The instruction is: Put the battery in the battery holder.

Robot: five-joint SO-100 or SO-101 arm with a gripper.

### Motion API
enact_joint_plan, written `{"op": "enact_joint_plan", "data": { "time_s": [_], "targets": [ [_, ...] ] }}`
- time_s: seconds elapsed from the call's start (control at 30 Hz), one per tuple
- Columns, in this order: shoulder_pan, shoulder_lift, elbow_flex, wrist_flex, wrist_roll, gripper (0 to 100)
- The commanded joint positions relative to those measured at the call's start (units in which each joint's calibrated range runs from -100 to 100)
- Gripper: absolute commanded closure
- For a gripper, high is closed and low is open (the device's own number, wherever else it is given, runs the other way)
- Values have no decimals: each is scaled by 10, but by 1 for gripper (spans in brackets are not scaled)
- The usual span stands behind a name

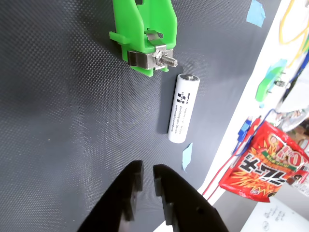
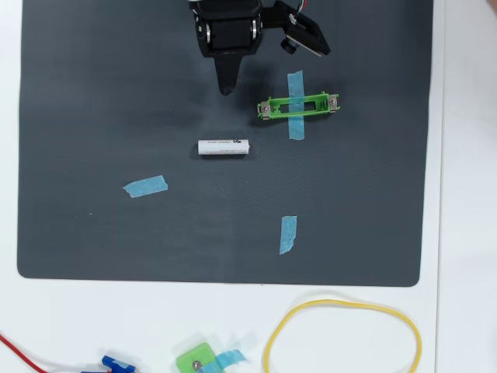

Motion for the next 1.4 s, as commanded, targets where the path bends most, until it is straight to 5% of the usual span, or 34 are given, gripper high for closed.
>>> {"op": "enact_joint_plan", "data": {
  "time_s": [0.0, 0.83, 1.03, 1.37],
  "targets": [
    [0, -4, -2, -6, -3, 100],
    [0, 6, -42, -6, 1, 100],
    [-92, 268, -280, -6, -3, 100],
    [-94, 784, -599, 3, 0, 93]
  ]
}}
